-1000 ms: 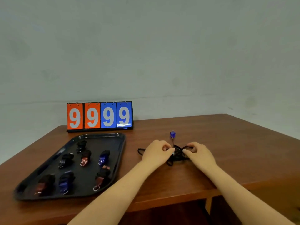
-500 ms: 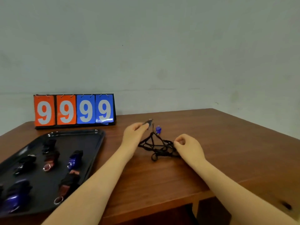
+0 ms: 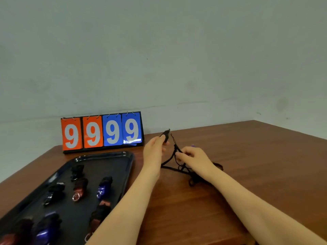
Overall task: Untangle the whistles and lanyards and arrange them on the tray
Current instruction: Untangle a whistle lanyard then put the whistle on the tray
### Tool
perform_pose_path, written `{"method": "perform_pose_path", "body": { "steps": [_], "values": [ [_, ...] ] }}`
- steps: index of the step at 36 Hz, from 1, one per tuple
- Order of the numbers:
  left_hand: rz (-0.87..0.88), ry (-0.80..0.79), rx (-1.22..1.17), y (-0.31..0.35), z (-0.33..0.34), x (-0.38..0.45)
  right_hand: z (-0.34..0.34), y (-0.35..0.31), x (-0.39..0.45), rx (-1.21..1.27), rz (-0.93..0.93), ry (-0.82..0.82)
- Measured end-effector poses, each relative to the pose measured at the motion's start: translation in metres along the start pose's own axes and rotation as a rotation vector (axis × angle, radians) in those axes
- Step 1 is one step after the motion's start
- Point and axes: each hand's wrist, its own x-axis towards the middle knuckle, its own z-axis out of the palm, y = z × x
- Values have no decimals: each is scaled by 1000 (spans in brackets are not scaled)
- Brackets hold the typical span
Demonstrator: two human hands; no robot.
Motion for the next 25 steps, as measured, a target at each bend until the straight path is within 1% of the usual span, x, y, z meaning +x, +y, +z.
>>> {"method": "perform_pose_path", "body": {
  "steps": [3, 6, 9, 11, 13, 15, 19, 23, 25],
  "values": [
    [-43, 41, -163, 1, -1, 1, -10, 1, -8, 7, -17, 8],
    [-58, 25, -266, 3, -2, -3, -15, -2, -16, 47, -22, 24],
    [-44, -23, -217, 4, -1, -5, -10, -4, -16, 74, -23, 99],
    [1, -63, -136, 6, 1, -8, -7, -7, -16, 36, -59, 161],
    [53, -102, -59, 7, 2, -11, -6, -11, -16, 24, -91, 187],
    [82, -128, -28, 7, 1, -13, -5, -15, -19, 57, -112, 190],
    [77, -178, -108, 8, 1, -13, -3, -18, -20, 165, -99, 168],
    [34, -223, -260, 5, 5, -10, -1, -18, -19, 235, -61, 106],
    [-4, -243, -343, 6, 5, -10, 0, -18, -19, 227, -51, 79]
  ]
}}
